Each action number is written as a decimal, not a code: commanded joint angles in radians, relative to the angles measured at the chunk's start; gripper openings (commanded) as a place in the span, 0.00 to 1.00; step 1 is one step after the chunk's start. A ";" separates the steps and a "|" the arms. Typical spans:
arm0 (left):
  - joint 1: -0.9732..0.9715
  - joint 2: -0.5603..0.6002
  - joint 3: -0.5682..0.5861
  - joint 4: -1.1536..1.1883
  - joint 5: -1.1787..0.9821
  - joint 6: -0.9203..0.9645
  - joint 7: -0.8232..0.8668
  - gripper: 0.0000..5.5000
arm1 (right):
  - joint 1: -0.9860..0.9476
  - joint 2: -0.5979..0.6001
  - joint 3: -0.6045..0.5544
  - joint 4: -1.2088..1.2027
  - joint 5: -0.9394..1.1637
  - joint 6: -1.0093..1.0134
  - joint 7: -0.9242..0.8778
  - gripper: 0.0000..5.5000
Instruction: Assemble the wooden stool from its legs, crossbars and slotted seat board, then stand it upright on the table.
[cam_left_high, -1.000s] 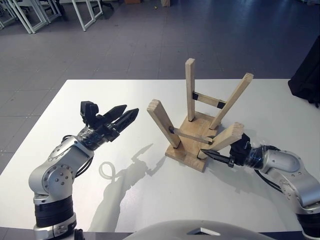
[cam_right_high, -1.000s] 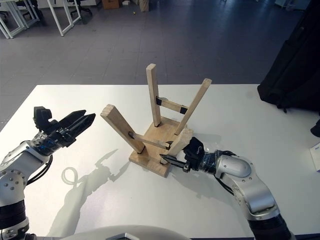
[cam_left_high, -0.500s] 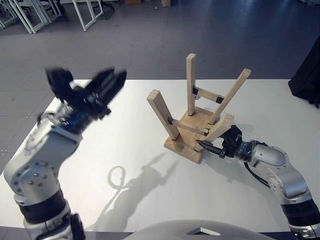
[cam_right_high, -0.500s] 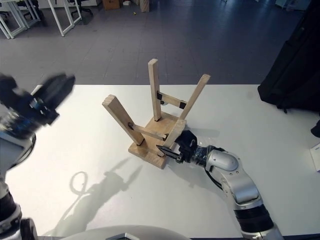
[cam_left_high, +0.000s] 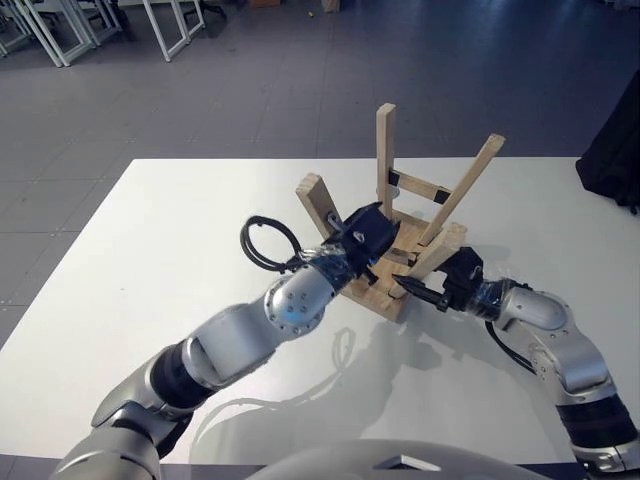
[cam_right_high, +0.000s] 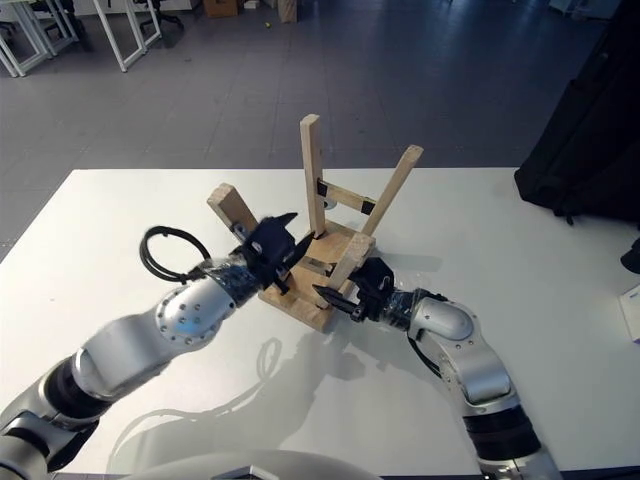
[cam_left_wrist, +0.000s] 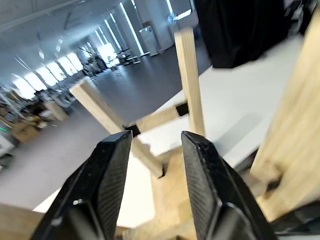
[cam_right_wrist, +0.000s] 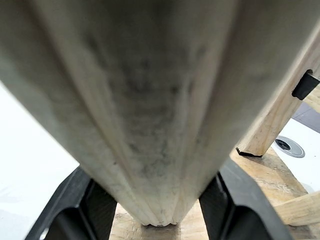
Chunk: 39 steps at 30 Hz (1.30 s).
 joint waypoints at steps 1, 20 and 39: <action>0.006 0.004 -0.013 0.015 0.296 -0.120 0.019 0.33 | 0.034 -0.007 0.023 0.049 -0.042 0.050 -0.008 0.37; 0.305 -0.161 -0.025 0.368 0.587 -0.341 -0.229 0.33 | 0.060 -0.058 0.224 0.324 -0.159 0.317 -0.023 0.37; 0.117 -0.054 -0.212 0.346 0.625 0.140 -0.770 0.33 | 0.063 -0.081 0.175 0.243 -0.093 0.344 -0.062 0.37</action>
